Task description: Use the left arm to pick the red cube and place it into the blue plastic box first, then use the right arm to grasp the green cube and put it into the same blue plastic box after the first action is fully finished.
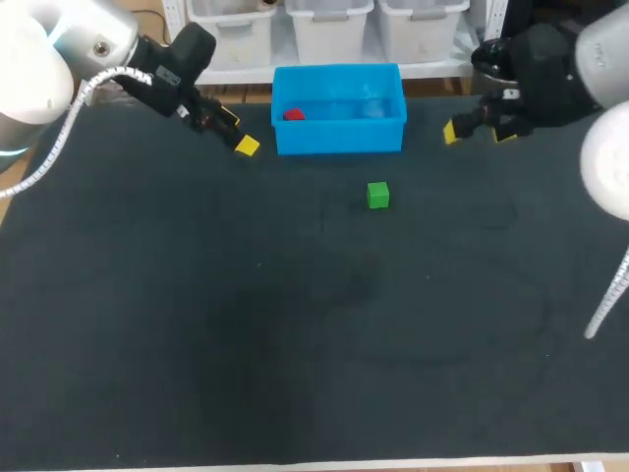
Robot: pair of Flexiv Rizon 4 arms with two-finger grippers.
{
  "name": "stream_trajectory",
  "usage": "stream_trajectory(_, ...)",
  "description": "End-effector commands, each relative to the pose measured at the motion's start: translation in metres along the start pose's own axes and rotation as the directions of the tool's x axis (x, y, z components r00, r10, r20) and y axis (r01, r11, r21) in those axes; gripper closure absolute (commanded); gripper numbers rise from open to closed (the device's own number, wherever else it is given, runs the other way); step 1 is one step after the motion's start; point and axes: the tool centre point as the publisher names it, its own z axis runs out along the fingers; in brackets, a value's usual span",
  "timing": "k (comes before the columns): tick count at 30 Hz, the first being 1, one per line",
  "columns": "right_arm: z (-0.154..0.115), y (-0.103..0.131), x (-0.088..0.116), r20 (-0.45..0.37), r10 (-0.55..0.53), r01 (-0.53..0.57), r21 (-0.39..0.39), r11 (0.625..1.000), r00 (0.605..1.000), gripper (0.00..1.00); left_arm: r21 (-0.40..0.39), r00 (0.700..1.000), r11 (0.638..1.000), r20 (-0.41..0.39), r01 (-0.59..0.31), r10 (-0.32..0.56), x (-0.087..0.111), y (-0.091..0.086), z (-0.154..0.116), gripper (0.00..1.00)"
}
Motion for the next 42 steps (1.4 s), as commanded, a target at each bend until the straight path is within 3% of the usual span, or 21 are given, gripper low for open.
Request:
stream_trajectory(1,0.021,0.01,-0.013,-0.023,-0.001,0.002,0.018,1.0,1.0,0.0,0.002,1.0,1.0,0.004,-0.003,0.003,0.001,0.001,0.0,0.0)
stream_trajectory(13,0.051,0.032,-0.028,-0.074,0.018,-0.012,0.082,0.997,0.997,0.0,0.002,1.0,1.0,0.004,-0.003,0.003,0.001,0.001,0.0,0.0)
stream_trajectory(24,0.075,0.052,-0.032,-0.188,0.041,-0.016,0.131,0.991,0.981,0.0,0.002,1.0,1.0,0.004,-0.003,0.003,0.001,0.001,0.0,0.0)
stream_trajectory(30,0.083,0.056,-0.027,-0.273,0.051,-0.003,0.174,0.985,0.961,0.0,0.002,1.0,1.0,0.004,-0.003,0.003,0.001,0.001,0.0,0.0)
stream_trajectory(42,0.088,0.056,-0.026,-0.345,0.075,0.005,0.225,0.974,0.936,0.0,0.002,1.0,1.0,0.004,-0.003,0.003,0.001,0.001,0.0,0.0)
